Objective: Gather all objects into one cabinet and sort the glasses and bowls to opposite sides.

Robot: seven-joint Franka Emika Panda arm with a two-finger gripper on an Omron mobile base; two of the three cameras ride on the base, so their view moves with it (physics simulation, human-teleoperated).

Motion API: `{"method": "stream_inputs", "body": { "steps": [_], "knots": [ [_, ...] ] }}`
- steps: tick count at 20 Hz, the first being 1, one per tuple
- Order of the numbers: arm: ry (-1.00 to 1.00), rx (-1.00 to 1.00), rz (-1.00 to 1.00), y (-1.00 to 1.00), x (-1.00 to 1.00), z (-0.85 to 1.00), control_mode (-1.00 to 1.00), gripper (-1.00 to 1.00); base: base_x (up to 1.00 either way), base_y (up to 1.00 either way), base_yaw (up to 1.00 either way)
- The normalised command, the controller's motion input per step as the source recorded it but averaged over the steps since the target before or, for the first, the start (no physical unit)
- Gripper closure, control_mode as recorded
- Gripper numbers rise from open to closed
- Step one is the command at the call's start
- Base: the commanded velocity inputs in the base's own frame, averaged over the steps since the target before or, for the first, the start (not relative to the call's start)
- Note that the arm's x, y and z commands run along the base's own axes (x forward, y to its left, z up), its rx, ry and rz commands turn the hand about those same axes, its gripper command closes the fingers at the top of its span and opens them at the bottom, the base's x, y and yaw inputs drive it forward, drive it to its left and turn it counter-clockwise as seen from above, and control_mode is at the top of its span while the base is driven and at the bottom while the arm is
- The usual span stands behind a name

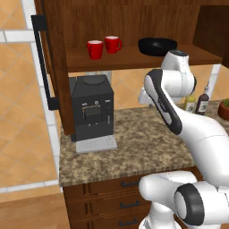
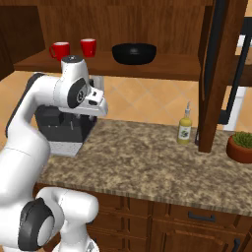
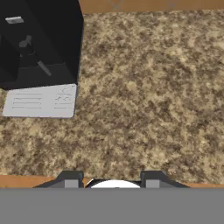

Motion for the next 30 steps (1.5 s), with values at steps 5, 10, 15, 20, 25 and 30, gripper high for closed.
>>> {"method": "stream_inputs", "body": {
  "steps": [5, 10, 15, 20, 25, 30],
  "knots": [
    [0.00, 0.06, 0.00, -0.02, 0.00, -0.06, -1.00, -1.00, 0.00, 0.00, 0.00],
    [-0.17, 0.18, 0.01, -0.43, -0.25, -0.20, -1.00, -1.00, 0.00, 0.00, 0.00],
    [-0.60, 0.04, 0.09, -0.04, -0.81, 0.31, -1.00, -1.00, 0.00, 0.00, 0.00],
    [-0.44, -0.14, 0.08, 0.02, -0.85, 0.63, -1.00, -1.00, 0.00, 0.00, 0.00],
    [-0.13, -0.12, 0.00, 0.14, -0.35, 0.13, -1.00, -1.00, 0.00, 0.00, 0.00],
    [-0.08, 0.05, -0.12, 0.00, -0.17, 0.24, -1.00, -1.00, 0.00, 0.00, 0.00]
  ]
}}
